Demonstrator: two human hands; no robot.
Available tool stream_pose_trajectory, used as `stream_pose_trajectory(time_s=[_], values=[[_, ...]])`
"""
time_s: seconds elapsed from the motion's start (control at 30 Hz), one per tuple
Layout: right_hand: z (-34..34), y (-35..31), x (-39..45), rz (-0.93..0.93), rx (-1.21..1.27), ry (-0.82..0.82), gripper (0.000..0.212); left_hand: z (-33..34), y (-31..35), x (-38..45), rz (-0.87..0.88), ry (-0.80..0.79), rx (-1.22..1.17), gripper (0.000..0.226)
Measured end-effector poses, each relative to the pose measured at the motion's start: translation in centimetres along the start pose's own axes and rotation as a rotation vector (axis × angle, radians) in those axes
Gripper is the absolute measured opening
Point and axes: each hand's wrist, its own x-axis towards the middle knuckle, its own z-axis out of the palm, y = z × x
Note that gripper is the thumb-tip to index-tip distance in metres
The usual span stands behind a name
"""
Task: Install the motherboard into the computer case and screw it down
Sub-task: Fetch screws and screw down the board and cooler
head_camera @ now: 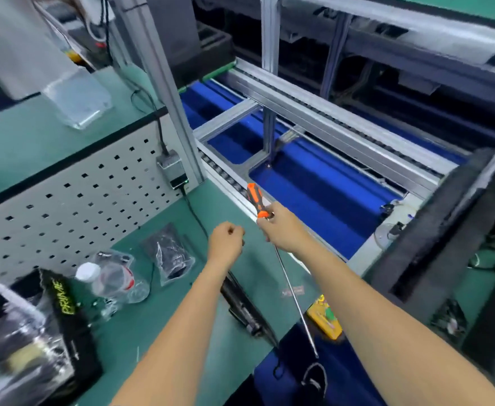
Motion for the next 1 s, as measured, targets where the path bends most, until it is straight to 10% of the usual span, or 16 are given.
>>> stream_pose_trajectory(time_s=[0.47, 0.67, 1.0], values=[[13.6, 1.2, 4.5, 0.189, -0.051, -0.062, 0.031, -9.2, -12.8, 1.8, -0.059, 0.071, 0.636, 0.028], [14.2, 1.1, 3.9, 0.17, -0.067, -0.091, 0.033, -8.4, -15.1, 1.7, 0.228, 0.184, 0.677, 0.051], [11.8, 2.1, 3.8, 0.204, -0.065, -0.079, 0.034, -7.7, -14.7, 3.0, 0.143, 0.099, 0.864, 0.07]])
